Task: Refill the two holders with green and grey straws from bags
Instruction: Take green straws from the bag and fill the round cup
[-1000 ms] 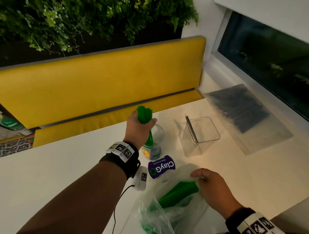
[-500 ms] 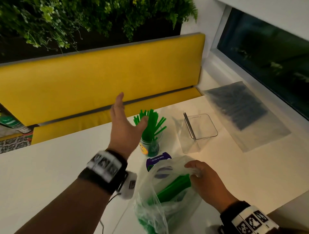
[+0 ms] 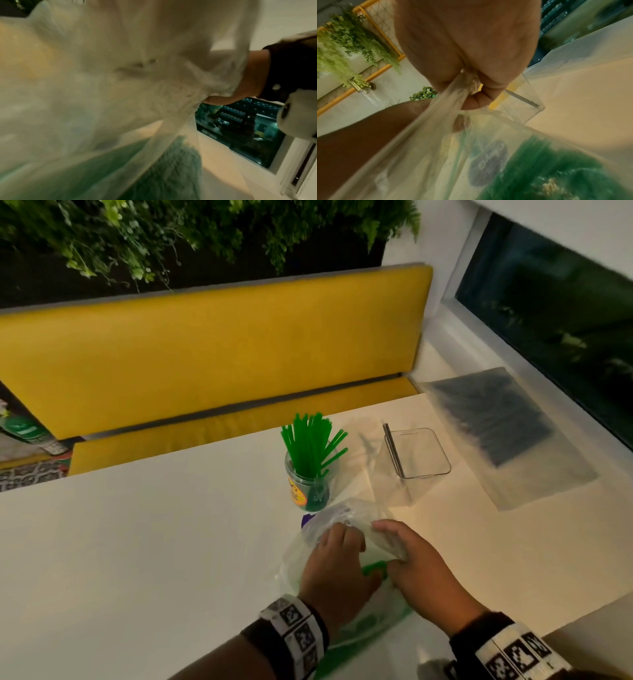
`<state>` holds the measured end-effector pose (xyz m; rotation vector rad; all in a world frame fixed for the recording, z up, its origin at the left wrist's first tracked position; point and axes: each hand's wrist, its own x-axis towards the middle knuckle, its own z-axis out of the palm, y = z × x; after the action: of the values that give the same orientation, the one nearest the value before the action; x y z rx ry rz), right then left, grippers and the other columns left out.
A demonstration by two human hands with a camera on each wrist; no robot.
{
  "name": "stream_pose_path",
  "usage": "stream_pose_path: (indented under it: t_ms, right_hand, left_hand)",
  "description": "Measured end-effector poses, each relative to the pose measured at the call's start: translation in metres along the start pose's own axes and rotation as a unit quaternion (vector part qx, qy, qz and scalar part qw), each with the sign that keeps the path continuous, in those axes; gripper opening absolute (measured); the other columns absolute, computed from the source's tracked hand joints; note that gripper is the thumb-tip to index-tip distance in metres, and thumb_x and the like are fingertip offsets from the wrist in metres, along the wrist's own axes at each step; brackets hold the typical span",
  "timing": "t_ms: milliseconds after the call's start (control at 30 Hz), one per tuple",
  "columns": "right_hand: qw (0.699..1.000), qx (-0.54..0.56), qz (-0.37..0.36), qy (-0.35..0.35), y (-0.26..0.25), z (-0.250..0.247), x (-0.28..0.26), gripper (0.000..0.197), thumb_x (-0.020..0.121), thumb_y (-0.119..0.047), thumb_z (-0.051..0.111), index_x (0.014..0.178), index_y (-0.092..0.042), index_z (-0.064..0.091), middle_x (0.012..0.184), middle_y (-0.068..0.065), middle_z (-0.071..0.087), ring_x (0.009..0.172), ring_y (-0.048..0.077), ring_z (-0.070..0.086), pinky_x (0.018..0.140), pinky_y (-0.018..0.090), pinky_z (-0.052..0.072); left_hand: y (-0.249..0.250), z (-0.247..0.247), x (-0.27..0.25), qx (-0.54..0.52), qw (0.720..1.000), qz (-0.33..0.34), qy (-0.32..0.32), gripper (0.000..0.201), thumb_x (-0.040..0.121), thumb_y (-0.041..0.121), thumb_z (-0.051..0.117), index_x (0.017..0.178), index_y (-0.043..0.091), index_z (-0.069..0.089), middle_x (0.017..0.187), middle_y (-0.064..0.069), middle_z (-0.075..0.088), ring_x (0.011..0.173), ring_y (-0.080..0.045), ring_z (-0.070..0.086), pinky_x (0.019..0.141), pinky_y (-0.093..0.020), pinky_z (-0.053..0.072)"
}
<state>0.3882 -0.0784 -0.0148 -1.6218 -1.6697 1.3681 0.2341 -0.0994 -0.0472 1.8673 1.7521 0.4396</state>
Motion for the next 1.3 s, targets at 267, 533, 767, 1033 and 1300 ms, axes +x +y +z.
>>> stream_pose_path:
  t_ms: [267, 533, 767, 1033, 1300]
  right_hand:
    - [1.000, -0.003, 0.003, 0.008, 0.003, 0.008, -0.009, 0.072, 0.075, 0.015, 0.050, 0.122, -0.040, 0.057, 0.125, -0.024, 0.055, 0.113, -0.013, 0.049, 0.101, 0.025, 0.047]
    - [0.999, -0.034, -0.026, 0.014, 0.000, 0.009, -0.008, 0.073, 0.084, 0.007, 0.050, 0.140, -0.039, 0.044, 0.139, -0.025, 0.042, 0.127, -0.010, 0.037, 0.112, 0.017, 0.027]
    - [0.992, -0.044, -0.115, 0.003, 0.000, 0.013, -0.014, 0.076, 0.071, 0.002, 0.046, 0.116, -0.060, 0.053, 0.134, -0.037, 0.039, 0.129, -0.017, 0.033, 0.101, -0.002, 0.024]
    - [0.972, -0.154, -0.087, 0.154, 0.028, -0.008, 0.006, 0.061, 0.077, 0.019, 0.046, 0.093, -0.038, 0.064, 0.123, -0.011, 0.055, 0.112, 0.004, 0.054, 0.101, 0.023, 0.043]
    - [0.976, -0.157, -0.073, 0.130, 0.033, -0.008, 0.015, 0.053, 0.082, 0.013, 0.047, 0.110, -0.029, 0.064, 0.119, -0.013, 0.055, 0.109, 0.005, 0.054, 0.093, 0.009, 0.035]
  left_hand:
    - [-0.002, 0.016, 0.006, 0.047, 0.988, -0.051, -0.137, 0.068, 0.081, 0.050, 0.065, 0.138, 0.024, 0.040, 0.135, 0.002, 0.058, 0.121, -0.021, 0.058, 0.104, -0.042, 0.046]
    - [0.002, 0.018, 0.006, 0.053, 0.982, 0.016, -0.182, 0.029, 0.096, 0.027, 0.049, 0.122, 0.018, 0.059, 0.124, -0.005, 0.059, 0.115, -0.024, 0.060, 0.099, -0.039, 0.051]
    - [-0.009, 0.033, 0.016, 0.141, 0.935, -0.022, -0.325, 0.034, 0.101, 0.030, 0.046, 0.127, 0.011, 0.056, 0.130, -0.012, 0.058, 0.121, -0.032, 0.055, 0.103, -0.038, 0.040]
    - [0.001, -0.006, 0.008, -0.086, 0.964, -0.053, -0.247, 0.013, 0.089, 0.032, 0.057, 0.099, 0.023, 0.057, 0.093, 0.003, 0.065, 0.086, -0.016, 0.063, 0.080, -0.028, 0.052]
    - [0.035, -0.113, -0.009, -0.334, 0.918, 0.069, -0.203, 0.005, 0.089, 0.021, 0.070, 0.093, 0.024, 0.071, 0.083, 0.006, 0.071, 0.077, -0.007, 0.067, 0.084, -0.030, 0.057]
